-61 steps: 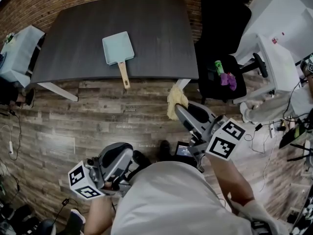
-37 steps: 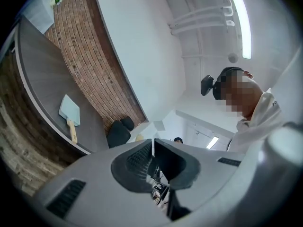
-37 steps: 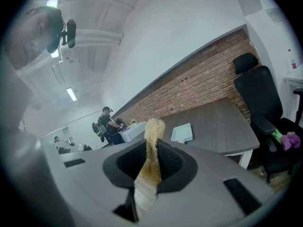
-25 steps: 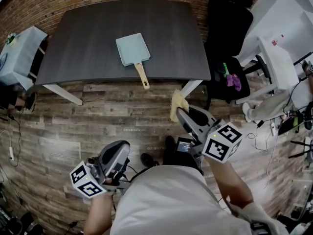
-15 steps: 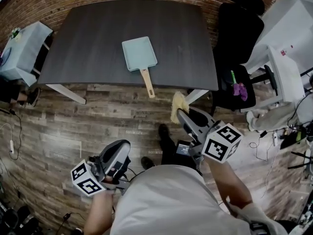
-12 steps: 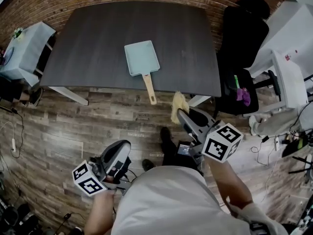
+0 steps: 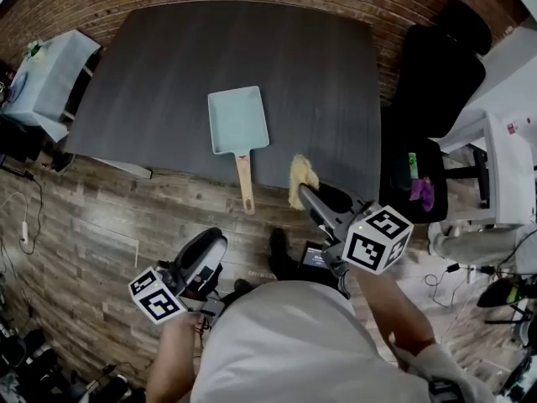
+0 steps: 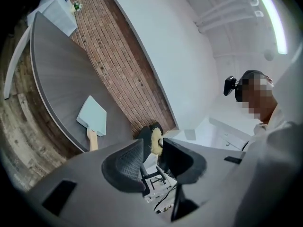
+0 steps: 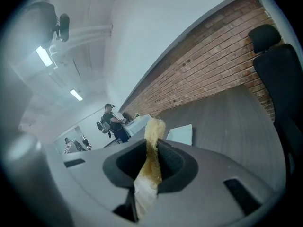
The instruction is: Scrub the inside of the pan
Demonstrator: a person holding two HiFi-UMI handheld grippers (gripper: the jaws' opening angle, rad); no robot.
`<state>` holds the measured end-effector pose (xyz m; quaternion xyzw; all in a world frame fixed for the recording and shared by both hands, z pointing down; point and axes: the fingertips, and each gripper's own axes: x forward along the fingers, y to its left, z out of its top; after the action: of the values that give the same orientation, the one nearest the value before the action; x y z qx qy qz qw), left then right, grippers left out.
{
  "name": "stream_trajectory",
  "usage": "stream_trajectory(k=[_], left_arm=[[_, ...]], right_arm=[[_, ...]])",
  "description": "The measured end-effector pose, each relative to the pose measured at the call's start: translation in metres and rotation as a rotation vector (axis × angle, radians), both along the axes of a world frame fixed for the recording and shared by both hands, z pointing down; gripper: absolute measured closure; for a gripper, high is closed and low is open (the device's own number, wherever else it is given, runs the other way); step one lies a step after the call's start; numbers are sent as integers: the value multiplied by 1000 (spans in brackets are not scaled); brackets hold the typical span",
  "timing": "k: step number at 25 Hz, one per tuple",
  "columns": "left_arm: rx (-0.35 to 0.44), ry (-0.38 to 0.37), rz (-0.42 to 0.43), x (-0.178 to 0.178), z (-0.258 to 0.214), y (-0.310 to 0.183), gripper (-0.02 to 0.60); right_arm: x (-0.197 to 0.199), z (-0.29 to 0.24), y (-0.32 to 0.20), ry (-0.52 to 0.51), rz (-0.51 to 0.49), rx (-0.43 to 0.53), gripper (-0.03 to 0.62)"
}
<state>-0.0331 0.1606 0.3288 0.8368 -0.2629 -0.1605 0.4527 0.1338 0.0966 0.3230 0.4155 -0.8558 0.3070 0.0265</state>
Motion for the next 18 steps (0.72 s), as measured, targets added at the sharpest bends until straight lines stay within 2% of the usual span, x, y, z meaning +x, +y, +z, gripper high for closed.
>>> stream_trajectory(k=[5, 9, 13, 18], left_arm=[[-43, -33, -44, 13, 20, -23, 442], [-86, -67, -54, 21, 42, -34, 436], [-140, -112, -55, 14, 67, -48, 415], [-189, -126, -16, 2, 89, -63, 396]], right_arm=[[14, 6, -29, -9, -38, -14, 526], [19, 24, -43, -13, -52, -62, 526], [8, 34, -55, 2, -67, -86, 526], [-1, 39, -70, 43, -38, -99, 526]])
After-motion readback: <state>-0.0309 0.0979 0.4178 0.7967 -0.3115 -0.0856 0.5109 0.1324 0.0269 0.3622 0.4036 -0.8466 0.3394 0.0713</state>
